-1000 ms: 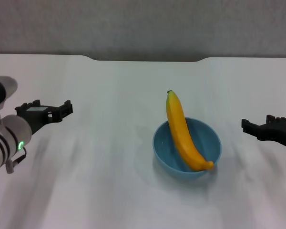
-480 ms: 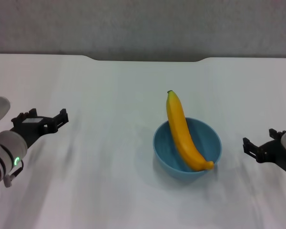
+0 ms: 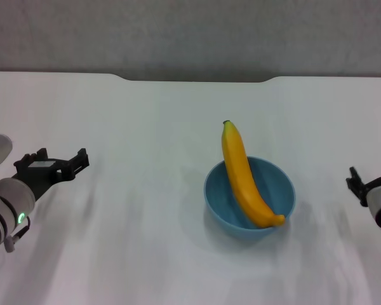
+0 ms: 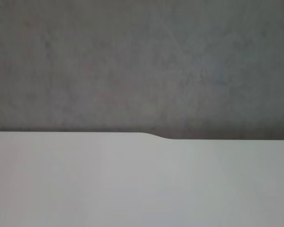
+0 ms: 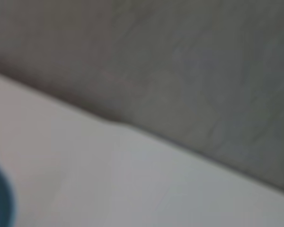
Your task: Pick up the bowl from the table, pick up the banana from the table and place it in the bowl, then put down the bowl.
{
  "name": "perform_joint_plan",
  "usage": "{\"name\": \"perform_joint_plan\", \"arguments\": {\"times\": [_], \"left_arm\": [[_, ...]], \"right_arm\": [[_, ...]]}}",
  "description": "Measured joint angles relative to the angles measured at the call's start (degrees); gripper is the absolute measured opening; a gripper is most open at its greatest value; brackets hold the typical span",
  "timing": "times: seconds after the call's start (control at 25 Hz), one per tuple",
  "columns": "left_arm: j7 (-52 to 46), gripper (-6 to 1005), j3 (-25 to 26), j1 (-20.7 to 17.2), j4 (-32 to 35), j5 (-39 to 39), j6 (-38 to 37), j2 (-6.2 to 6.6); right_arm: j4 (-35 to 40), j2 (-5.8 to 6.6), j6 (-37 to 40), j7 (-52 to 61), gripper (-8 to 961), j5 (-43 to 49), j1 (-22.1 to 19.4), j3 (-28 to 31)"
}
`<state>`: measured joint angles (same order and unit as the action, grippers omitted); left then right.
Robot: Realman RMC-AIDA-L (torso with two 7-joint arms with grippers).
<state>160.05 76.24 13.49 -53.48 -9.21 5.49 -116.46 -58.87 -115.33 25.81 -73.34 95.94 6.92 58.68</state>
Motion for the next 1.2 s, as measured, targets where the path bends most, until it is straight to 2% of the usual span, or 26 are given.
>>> {"name": "perform_joint_plan", "arguments": {"times": [0.16,0.32,0.4,0.48,0.6,0.8,0.92,1.08,1.2], "left_arm": [[0.00,882,-0.06,0.31,1.11,-0.11,0.38,0.00],[0.15,881,-0.75,0.33,1.84,0.22,2.59,0.00],[0.50,882,-2.30,0.29,4.16,1.04,7.91,0.02],[0.80,882,-4.15,0.28,8.40,2.24,17.29,0.00],[0.48,882,-5.37,0.47,12.37,2.73,26.18,-0.13],[-3.55,882,-5.59,1.16,15.96,2.22,30.80,-0.16],[-8.17,881,-5.75,2.35,18.19,2.47,32.02,-0.17],[-12.48,881,-6.43,4.26,23.50,3.33,39.07,-0.14],[-14.58,881,-6.46,4.60,24.44,3.52,41.26,0.08]], "right_arm": [[5.58,0.07,13.29,19.16,786,16.00,-0.03,-5.93],[12.56,0.11,21.74,38.19,785,27.42,0.52,-7.45],[18.52,0.06,27.80,50.49,785,31.67,1.72,-8.08],[26.07,-0.13,35.17,61.78,785,34.53,3.94,-10.03],[35.07,-0.30,43.82,74.51,785,34.95,6.71,-13.44],[38.31,-0.08,44.13,88.31,785,35.53,7.37,-15.01],[38.96,-0.21,44.03,89.28,785,35.98,7.72,-16.54],[38.52,-0.37,43.98,89.18,785,36.05,7.84,-18.72],[38.23,-0.39,43.99,89.55,785,36.08,8.06,-19.55]]}}
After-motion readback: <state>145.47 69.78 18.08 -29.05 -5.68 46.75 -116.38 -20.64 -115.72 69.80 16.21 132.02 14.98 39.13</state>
